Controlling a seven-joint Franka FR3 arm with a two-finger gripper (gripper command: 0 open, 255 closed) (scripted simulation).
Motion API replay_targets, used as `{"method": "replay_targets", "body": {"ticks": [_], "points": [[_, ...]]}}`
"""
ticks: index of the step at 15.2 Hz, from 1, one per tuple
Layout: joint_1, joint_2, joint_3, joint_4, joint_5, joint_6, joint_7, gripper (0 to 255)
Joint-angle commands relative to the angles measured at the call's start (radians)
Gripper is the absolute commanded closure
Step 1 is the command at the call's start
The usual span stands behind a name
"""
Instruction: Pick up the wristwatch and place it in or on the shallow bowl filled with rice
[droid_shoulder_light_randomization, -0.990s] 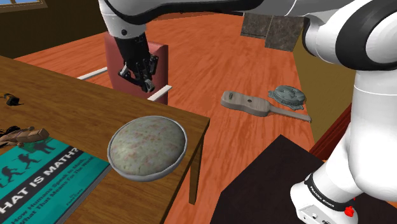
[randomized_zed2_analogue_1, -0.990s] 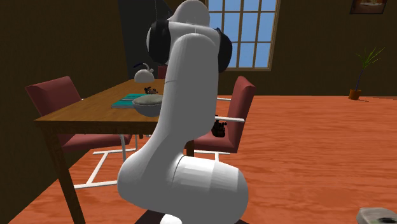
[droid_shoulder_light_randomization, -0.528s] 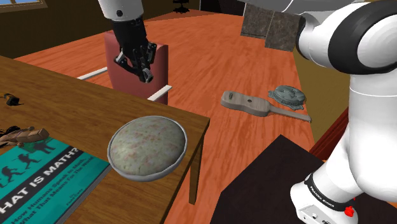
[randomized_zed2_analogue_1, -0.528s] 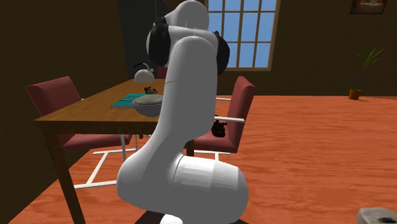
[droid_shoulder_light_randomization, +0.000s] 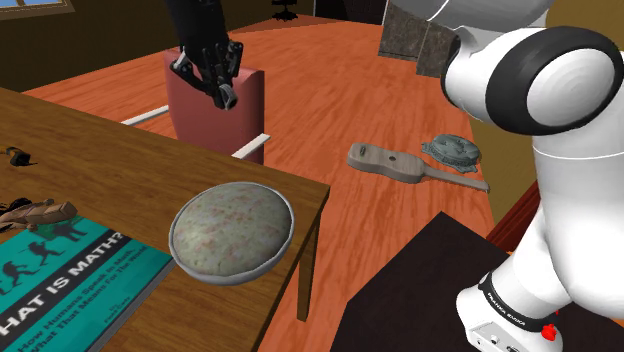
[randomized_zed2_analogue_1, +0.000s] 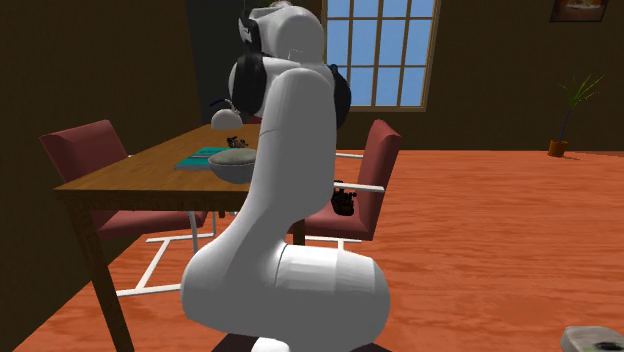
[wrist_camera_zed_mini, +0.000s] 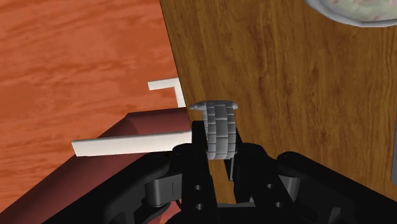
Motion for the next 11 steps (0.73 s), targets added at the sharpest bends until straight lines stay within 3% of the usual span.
{"method": "replay_targets", "body": {"ticks": [1, 2, 5, 11], "points": [[0.028, 0.038, -0.008, 0.098, -0.015, -0.057, -0.01, 255], [0.033, 0.045, -0.01, 0.113, -0.018, -0.065, -0.012, 255], [-0.008, -0.108, 0.03, -0.151, 0.034, 0.033, 0.062, 255], [0.0, -0.273, 0.076, -0.404, 0.101, 0.114, 0.176, 255]]}}
